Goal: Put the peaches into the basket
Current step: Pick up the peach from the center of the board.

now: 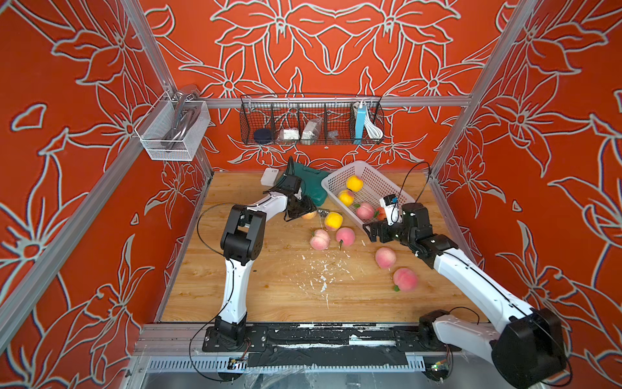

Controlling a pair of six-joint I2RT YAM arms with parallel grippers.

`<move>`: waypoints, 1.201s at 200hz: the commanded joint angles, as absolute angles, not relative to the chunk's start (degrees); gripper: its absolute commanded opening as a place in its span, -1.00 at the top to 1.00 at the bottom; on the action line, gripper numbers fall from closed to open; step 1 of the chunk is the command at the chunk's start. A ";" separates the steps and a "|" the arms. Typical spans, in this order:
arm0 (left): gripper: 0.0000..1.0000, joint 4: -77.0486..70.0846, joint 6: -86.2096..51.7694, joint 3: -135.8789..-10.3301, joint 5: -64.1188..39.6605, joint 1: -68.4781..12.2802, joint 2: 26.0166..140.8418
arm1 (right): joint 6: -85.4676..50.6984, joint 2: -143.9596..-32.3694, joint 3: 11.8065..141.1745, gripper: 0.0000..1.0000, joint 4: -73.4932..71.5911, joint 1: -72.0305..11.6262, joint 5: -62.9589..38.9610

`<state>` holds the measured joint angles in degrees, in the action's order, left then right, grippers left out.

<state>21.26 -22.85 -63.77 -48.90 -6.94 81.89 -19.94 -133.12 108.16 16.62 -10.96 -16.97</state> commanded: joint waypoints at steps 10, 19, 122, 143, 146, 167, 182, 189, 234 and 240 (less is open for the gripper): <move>-0.97 21.69 -23.24 -64.57 -48.44 -6.57 79.56 | -19.17 -133.68 110.52 -0.83 18.27 -11.43 -16.79; -0.97 22.65 -22.96 -65.05 -48.02 -6.59 79.32 | -19.16 -133.53 110.61 -0.84 18.52 -11.43 -16.70; -0.97 29.53 -22.23 -67.50 -43.63 -6.58 78.74 | -15.92 -123.42 101.57 -0.90 18.98 -11.30 -15.12; -0.97 28.16 -24.02 -66.48 -44.87 -7.13 78.32 | -14.25 -116.50 93.31 -0.91 16.07 -11.25 -14.59; -0.97 28.09 -24.07 -66.31 -44.79 -7.19 78.25 | -13.87 -115.75 92.06 -0.90 15.66 -11.25 -14.67; -0.97 28.64 -23.77 -66.26 -42.67 -8.19 78.38 | -11.74 -108.05 83.24 -0.90 13.04 -11.28 -14.33; -0.97 30.46 -22.58 -67.20 -38.30 -9.36 79.19 | -10.83 -101.93 76.37 -0.91 10.39 -11.27 -13.82; -0.97 31.11 -22.29 -67.68 -36.93 -9.68 79.81 | -10.46 -99.23 73.65 -0.90 9.63 -11.36 -13.86; -0.97 28.72 -23.45 -69.18 -33.16 -10.85 84.53 | -10.02 -84.17 59.06 -0.94 8.87 -12.81 -15.88; -0.97 28.05 -23.78 -69.17 -32.47 -11.00 85.01 | -10.16 -82.34 57.15 -0.94 8.92 -13.29 -15.87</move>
<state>29.93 -23.29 -68.38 -35.75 -10.52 82.98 -11.00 -88.33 63.42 9.91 -11.51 -15.14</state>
